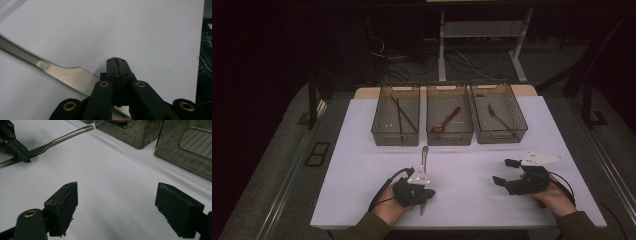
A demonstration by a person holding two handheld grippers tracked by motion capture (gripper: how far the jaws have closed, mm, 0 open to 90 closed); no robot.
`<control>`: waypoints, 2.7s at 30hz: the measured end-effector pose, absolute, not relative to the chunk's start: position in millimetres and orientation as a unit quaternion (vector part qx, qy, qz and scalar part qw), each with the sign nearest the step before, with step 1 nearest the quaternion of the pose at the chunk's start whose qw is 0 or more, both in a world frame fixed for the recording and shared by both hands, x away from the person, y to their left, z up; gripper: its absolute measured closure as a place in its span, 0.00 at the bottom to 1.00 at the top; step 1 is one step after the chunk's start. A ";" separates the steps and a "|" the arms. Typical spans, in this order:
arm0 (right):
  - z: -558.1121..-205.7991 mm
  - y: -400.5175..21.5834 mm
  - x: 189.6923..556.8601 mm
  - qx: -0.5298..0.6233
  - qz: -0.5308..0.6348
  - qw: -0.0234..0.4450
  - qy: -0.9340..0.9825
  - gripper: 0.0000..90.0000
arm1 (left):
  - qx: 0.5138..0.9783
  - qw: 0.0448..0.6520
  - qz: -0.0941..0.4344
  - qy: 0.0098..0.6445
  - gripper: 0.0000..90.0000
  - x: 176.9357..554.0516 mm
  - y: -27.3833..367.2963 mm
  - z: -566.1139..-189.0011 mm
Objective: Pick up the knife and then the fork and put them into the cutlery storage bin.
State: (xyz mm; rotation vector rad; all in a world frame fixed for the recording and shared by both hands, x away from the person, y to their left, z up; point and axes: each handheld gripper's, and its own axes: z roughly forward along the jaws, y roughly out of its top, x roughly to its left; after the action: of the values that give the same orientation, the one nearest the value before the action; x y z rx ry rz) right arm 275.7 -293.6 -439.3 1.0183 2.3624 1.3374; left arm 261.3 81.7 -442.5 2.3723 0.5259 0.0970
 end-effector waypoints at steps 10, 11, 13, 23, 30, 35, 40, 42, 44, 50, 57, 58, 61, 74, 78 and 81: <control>-438.6 -295.2 275.8 0.346 0.459 0.123 0.809 0.20 | 0.913 0.333 0.051 0.231 0.99 261.1 102.6 -439.5; -438.7 -295.2 275.8 0.346 0.459 0.123 0.809 0.20 | 0.913 0.330 0.055 0.234 0.99 262.4 105.9 -439.1; -439.1 -294.9 276.1 0.345 0.457 0.123 0.810 0.20 | 0.911 0.326 0.060 0.247 0.99 265.1 112.8 -438.7; -438.2 -294.9 275.6 0.344 0.458 0.124 0.810 0.20 | 0.901 0.323 0.076 0.278 0.99 274.2 128.9 -438.8; -437.8 -294.8 275.4 0.344 0.460 0.124 0.809 0.20 | 0.901 0.325 0.077 0.278 0.99 275.8 130.1 -437.4; -437.9 -294.5 275.6 0.343 0.460 0.124 0.810 0.20 | 0.888 0.359 0.075 0.277 0.90 280.9 132.2 -428.7; -437.9 -293.7 275.7 0.343 0.461 0.123 0.809 0.20 | 0.880 0.381 0.085 0.271 0.75 292.7 124.5 -427.6; -438.3 -293.4 276.0 0.342 0.460 0.123 0.810 0.20 | 0.876 0.388 0.087 0.272 0.72 299.9 118.7 -428.6; -438.4 -293.3 276.1 0.342 0.459 0.124 0.810 0.20 | 0.875 0.391 0.090 0.271 0.70 305.8 112.6 -431.1; -438.3 -293.7 276.0 0.343 0.459 0.123 0.810 0.20 | 0.877 0.392 0.082 0.265 0.72 319.1 99.8 -439.3; -437.7 -294.0 275.4 0.342 0.461 0.122 0.809 0.20 | 0.886 0.376 0.069 0.262 0.79 324.6 90.9 -448.2; -437.5 -294.1 275.1 0.343 0.461 0.121 0.809 0.20 | 0.888 0.372 0.071 0.259 0.80 324.7 91.4 -448.6; -437.7 -294.3 275.4 0.344 0.462 0.122 0.808 0.20 | 0.885 0.376 0.071 0.264 0.86 325.9 92.5 -450.0; -438.5 -295.0 277.6 0.350 0.471 0.109 0.802 0.16 | 0.888 0.382 0.061 0.248 0.88 329.0 94.9 -449.9; -438.1 -294.4 277.6 0.346 0.466 0.104 0.807 0.16 | 0.890 0.382 0.054 0.241 0.88 328.9 95.2 -448.5; -435.7 -293.9 278.2 0.337 0.453 0.091 0.820 0.16 | 0.888 0.390 0.052 0.239 0.88 327.4 94.4 -445.0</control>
State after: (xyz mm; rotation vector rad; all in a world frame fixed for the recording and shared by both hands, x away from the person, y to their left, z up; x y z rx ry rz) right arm 278.2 -293.9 -435.7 1.0000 2.4379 1.3473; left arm 327.4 94.4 -445.0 2.2555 0.6078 0.1331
